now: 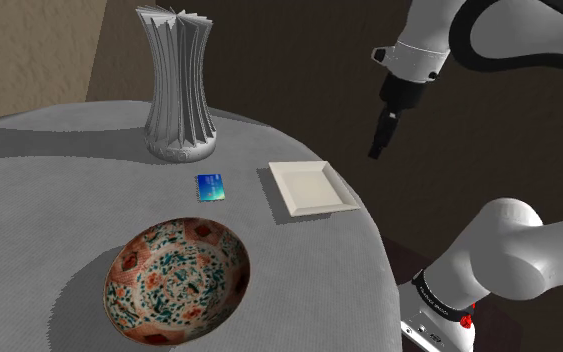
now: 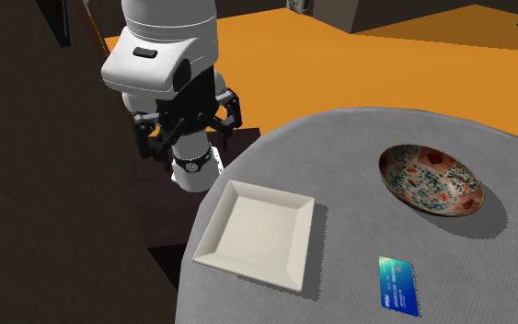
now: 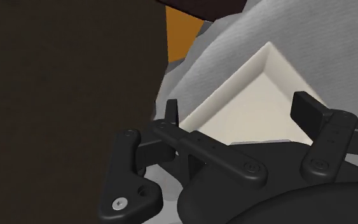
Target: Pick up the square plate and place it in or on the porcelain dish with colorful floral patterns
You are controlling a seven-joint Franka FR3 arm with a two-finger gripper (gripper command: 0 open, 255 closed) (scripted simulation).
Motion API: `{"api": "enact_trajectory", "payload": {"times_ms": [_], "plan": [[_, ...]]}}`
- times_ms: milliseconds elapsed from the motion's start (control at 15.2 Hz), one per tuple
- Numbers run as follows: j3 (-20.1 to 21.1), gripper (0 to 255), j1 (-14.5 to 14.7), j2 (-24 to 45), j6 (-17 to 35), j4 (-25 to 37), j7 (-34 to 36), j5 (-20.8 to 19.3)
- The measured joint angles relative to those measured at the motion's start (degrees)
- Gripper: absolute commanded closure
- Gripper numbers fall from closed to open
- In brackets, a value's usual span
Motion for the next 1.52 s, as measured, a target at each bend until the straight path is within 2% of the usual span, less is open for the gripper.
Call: {"api": "enact_trajectory", "payload": {"times_ms": [792, 924, 1320, 1518], "plan": [[8.2, 0, 15.8, 2.4, 20.2, -10.1, -16.8, 1.7], [8.7, 0, 16.7, 3.1, 22.5, -11.3, -17.8, 1.7], [9.2, 0, 16.7, 5.2, 28.1, -14.6, -18.0, 1.6], [9.3, 0, 16.6, 5.5, 28.7, -14.9, -18.0, 1.6]]}}
